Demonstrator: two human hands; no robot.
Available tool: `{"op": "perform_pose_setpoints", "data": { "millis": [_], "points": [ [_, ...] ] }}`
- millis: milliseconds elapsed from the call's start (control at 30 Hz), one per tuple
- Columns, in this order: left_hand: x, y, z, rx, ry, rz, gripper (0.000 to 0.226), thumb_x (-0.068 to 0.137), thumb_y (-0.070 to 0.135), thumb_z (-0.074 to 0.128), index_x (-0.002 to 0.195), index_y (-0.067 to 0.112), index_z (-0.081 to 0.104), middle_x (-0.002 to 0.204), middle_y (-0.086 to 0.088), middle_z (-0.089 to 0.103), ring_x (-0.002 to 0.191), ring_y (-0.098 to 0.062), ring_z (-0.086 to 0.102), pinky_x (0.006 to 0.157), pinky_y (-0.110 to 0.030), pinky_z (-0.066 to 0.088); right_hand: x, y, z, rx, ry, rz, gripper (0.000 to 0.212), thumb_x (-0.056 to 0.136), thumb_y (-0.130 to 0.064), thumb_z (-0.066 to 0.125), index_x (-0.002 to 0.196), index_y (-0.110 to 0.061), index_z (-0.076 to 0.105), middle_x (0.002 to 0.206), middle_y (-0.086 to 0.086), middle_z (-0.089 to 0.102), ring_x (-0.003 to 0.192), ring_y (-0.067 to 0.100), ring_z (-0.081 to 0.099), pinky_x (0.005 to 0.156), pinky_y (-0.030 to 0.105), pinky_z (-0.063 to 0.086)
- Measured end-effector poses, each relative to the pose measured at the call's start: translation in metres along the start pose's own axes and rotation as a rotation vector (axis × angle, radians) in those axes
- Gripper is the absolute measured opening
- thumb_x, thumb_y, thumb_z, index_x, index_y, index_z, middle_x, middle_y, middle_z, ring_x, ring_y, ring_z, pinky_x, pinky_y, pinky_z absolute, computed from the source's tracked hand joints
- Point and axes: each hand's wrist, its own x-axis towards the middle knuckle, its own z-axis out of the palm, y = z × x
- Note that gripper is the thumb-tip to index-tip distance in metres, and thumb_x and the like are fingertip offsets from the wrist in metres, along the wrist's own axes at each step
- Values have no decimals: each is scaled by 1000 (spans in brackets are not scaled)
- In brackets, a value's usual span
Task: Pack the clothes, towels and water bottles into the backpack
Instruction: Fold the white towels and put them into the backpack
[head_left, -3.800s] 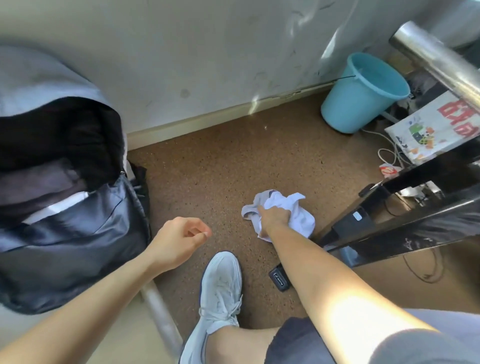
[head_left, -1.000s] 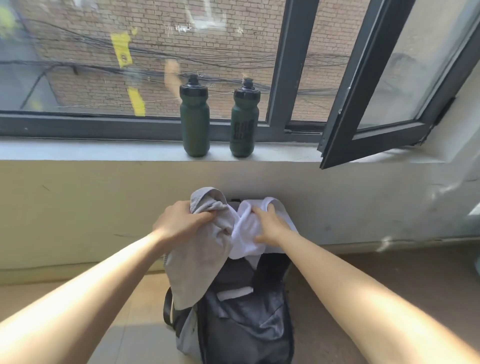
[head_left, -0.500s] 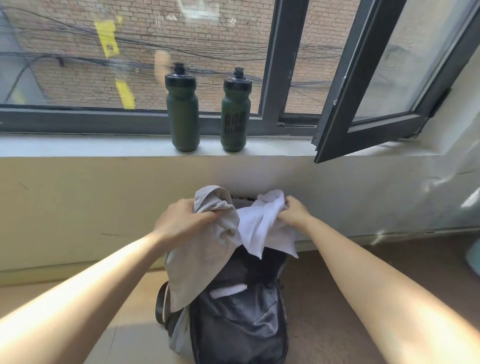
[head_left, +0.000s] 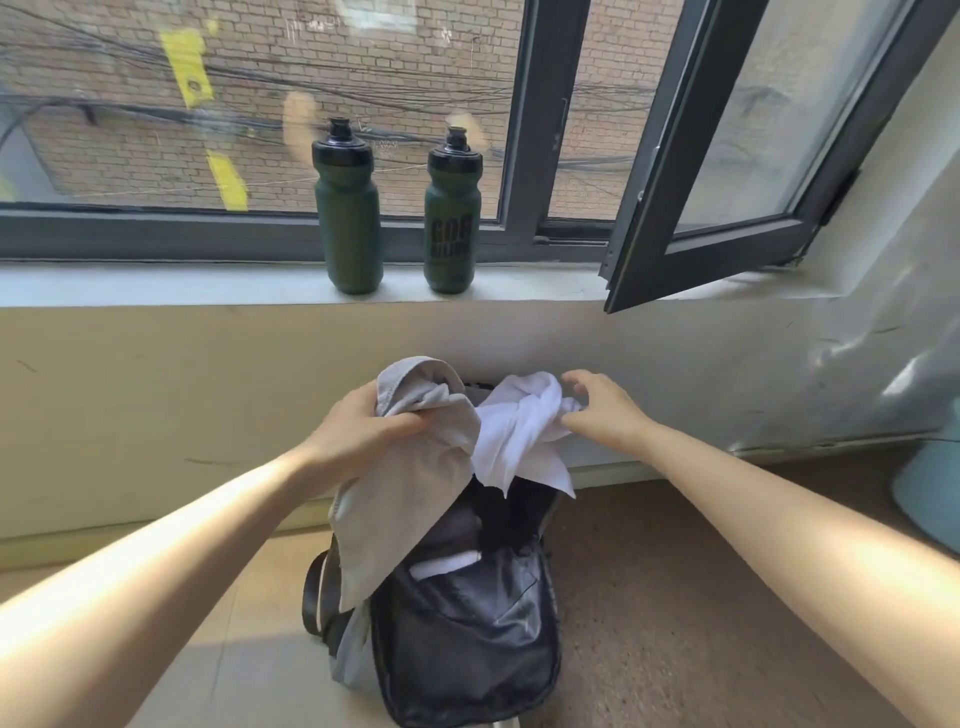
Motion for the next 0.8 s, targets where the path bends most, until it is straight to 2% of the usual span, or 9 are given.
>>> {"op": "perform_pose_setpoints", "data": {
  "millis": [67, 167, 267, 333, 400, 500, 600, 667, 800],
  "points": [
    [-6, 14, 8, -84, -131, 150, 42, 93, -8, 56, 122, 20, 69, 113, 9, 75, 102, -7, 70, 78, -17, 53, -27, -29, -10, 237, -184, -85, 63, 85, -24, 71, 144, -26, 50, 142, 2, 54, 122, 12, 56, 93, 27, 50],
    [-6, 24, 21, -200, -230, 132, 50, 94, -14, 54, 114, 29, 71, 88, 20, 72, 73, -5, 62, 57, -17, 43, -68, -69, -15, 424, -408, -157, 63, 86, -27, 77, 144, -33, 51, 133, -4, 61, 123, 8, 57, 102, 28, 46],
    [-2, 25, 30, -230, -273, 29, 40, 85, 7, 66, 104, 41, 76, 91, 10, 73, 84, -21, 56, 60, -32, 36, -89, -81, -7, 525, -289, -207, 37, 89, -18, 74, 124, -19, 67, 117, 15, 71, 111, 21, 68, 103, 39, 50],
    [-1, 25, 33, -283, -308, -39, 21, 77, 20, 69, 96, 23, 78, 87, -9, 69, 82, -30, 54, 64, -35, 37, -98, -77, -3, 590, -273, -197, 22, 92, -6, 70, 114, -9, 70, 105, 10, 75, 97, 8, 70, 88, 24, 56],
    [3, 19, 36, -323, -331, -114, 48, 70, 37, 82, 90, -3, 65, 84, -21, 54, 82, -33, 41, 69, -43, 34, -104, -72, -4, 590, -299, -189, 19, 92, -2, 69, 110, -5, 70, 99, 5, 74, 90, 2, 70, 77, 15, 52],
    [2, 21, 41, -364, -309, -97, 45, 92, 37, 69, 116, -1, 68, 104, -31, 68, 96, -35, 59, 83, -50, 42, -101, -64, -5, 554, -326, -135, 51, 82, -31, 84, 116, 1, 64, 110, 21, 71, 106, 23, 72, 84, 28, 55],
    [2, 26, 45, -393, -234, -104, 29, 107, 23, 51, 123, 12, 71, 117, -17, 76, 114, -34, 70, 96, -46, 51, -98, -63, -5, 461, -316, -175, 72, 69, -65, 83, 126, -24, 65, 126, 10, 67, 119, 20, 65, 105, 40, 52],
    [3, 29, 47, -329, -210, -74, 32, 96, 28, 59, 120, 11, 74, 114, -14, 77, 114, -34, 71, 95, -46, 52, -97, -64, -9, 521, -209, -225, 52, 77, -56, 81, 120, -29, 68, 123, 0, 68, 112, 6, 65, 99, 29, 51],
    [0, 39, 51, -196, -163, -6, 26, 91, 34, 72, 100, 12, 81, 100, -7, 80, 93, -19, 73, 87, -39, 55, -95, -67, -13, 646, -64, -302, 21, 98, -21, 67, 100, -1, 73, 85, -1, 70, 77, 5, 61, 71, 18, 47]
  ]
}}
